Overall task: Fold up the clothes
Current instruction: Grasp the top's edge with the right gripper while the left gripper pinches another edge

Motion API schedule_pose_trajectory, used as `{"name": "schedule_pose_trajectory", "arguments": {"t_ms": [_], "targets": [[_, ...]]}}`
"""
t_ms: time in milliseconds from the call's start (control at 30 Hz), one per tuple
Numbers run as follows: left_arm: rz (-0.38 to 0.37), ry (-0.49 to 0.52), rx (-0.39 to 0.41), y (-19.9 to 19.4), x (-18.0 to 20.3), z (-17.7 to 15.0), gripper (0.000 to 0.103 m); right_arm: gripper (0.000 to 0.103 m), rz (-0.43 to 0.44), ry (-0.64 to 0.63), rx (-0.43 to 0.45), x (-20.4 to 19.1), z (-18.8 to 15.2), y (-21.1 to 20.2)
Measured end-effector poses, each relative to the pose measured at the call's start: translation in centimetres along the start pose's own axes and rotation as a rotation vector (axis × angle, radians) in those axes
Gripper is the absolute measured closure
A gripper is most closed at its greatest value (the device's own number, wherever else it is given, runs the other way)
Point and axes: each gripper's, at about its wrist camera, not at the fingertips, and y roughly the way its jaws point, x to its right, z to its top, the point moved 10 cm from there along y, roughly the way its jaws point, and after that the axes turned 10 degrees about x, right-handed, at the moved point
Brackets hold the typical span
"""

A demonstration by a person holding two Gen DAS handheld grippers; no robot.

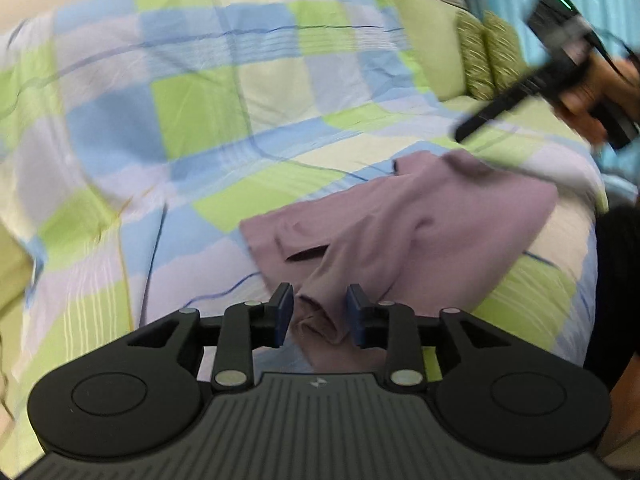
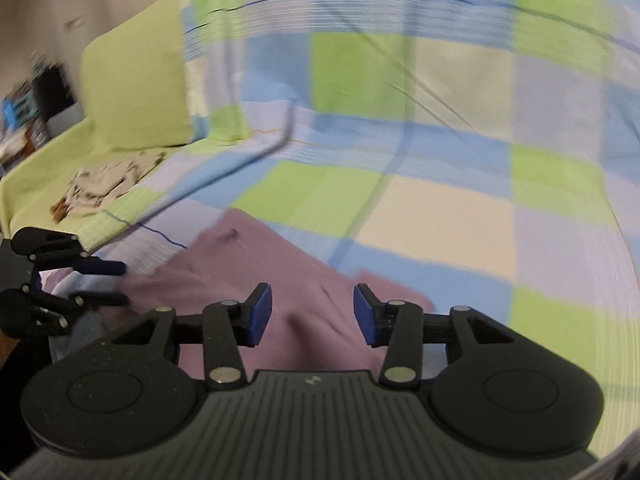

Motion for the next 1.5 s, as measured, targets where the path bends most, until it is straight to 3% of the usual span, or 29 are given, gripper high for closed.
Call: {"name": "schedule_pose_trajectory", "arguments": {"t_ms": [200,300,333,533,600,700,833,1033,1133,1300,1333,1433,1500], "targets": [[-0.122,-0.061,-0.078,3.4,-0.7,-0.1,0.065,0.060,0.033,0.132,0.024,2.2,-1.9,-0.5],[-0.150,-0.060,-0.080,4.1,-0.8,-0.1,0.084,0.060,0.060,0.159,0.034,2.7,-2.6,-0.7],[-0.155,-0.059,-0.075,4.1,-0.8,0.0,0.100,0.060,0.072,0.164,0.038,2.8,-2.7,-0.7],[-0.160,-0.048,0.022,2.7,-0.6,1.2,0.101,0.060,0.132,0.199,0.041,3.2,-3.1,-0.3],[-0.193,-0.018,0.077,1.7,0.1,1.9,0.101,0.063,0.155,0.205,0.031,3.0,-3.4,-0.2],[-0.235,0.089,0.056,1.0,1.5,1.6,0.101,0.091,0.184,0.191,0.041,2.4,-3.5,-0.9],[-0.247,0.164,-0.012,1.0,2.4,0.2,0.100,0.091,0.218,0.049,0.081,0.7,-4.0,-3.1],[-0.211,0.199,-0.007,1.9,1.8,0.6,0.099,0.094,0.220,0.014,0.085,0.5,-4.7,-3.8],[-0.246,0.214,-0.009,1.4,2.0,0.6,0.099,0.096,0.268,-0.079,0.107,-1.1,-4.4,-4.9],[-0.265,0.185,-0.030,0.2,1.5,-0.3,0.093,0.096,0.319,-0.142,0.076,-2.5,-5.9,-6.5],[-0.256,0.177,-0.030,0.3,1.3,-0.3,0.087,0.096,0.314,-0.141,0.071,-2.4,-6.2,-6.6],[-0.230,0.158,-0.017,0.7,0.7,0.3,0.055,0.096,0.311,-0.140,0.065,-2.6,-6.5,-6.9],[-0.233,0.154,-0.008,1.3,0.6,0.7,0.049,0.096,0.310,-0.149,0.064,-2.8,-6.5,-6.9]]}}
